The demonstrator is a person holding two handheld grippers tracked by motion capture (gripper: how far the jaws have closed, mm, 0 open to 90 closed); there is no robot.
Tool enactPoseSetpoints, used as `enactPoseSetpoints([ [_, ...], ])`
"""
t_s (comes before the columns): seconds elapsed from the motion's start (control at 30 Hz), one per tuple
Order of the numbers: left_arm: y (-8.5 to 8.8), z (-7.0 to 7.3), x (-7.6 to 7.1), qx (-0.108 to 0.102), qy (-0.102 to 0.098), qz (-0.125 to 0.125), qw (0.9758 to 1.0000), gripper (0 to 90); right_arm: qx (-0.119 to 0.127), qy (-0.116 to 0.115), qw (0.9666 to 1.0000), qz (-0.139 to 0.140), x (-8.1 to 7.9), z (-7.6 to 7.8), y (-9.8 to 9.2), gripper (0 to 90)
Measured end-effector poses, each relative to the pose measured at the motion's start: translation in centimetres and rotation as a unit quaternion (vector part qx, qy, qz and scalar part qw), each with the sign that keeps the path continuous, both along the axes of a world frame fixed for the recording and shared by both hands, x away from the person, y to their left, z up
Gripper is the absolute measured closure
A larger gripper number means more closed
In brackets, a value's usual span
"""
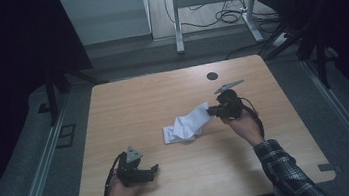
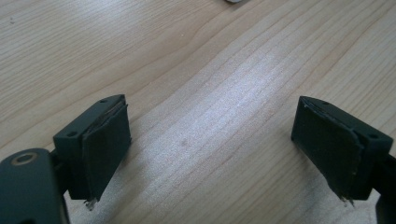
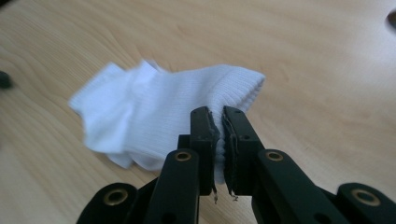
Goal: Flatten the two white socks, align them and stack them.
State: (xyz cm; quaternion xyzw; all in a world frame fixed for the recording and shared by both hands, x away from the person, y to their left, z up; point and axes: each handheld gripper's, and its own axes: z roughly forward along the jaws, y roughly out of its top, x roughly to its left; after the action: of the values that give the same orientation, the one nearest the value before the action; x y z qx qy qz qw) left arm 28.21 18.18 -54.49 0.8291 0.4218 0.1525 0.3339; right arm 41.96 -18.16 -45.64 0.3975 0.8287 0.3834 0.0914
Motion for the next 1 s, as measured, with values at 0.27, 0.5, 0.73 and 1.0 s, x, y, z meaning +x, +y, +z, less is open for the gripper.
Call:
enactPoseSetpoints([
  [0.27,0.0,0.0,0.0,-0.001,0.000,0.001,1.0000,11.7,0.006,-0.045,0.9990,0.003,-1.1,5.6,-1.5,81.8],
  [0.5,0.0,0.0,0.0,0.000,0.000,0.000,1.0000,11.7,-0.003,-0.043,0.9988,-0.023,-1.2,6.7,-4.7,81.4],
  [0.73,0.0,0.0,0.0,-0.002,0.001,0.002,1.0000,11.8,-0.021,-0.007,0.9983,-0.054,-1.0,3.1,-8.3,80.9],
  [1.0,-0.1,0.0,-0.1,-0.003,0.001,0.005,1.0000,11.7,-0.042,0.031,0.9946,-0.089,-1.4,-1.5,-11.7,76.0],
])
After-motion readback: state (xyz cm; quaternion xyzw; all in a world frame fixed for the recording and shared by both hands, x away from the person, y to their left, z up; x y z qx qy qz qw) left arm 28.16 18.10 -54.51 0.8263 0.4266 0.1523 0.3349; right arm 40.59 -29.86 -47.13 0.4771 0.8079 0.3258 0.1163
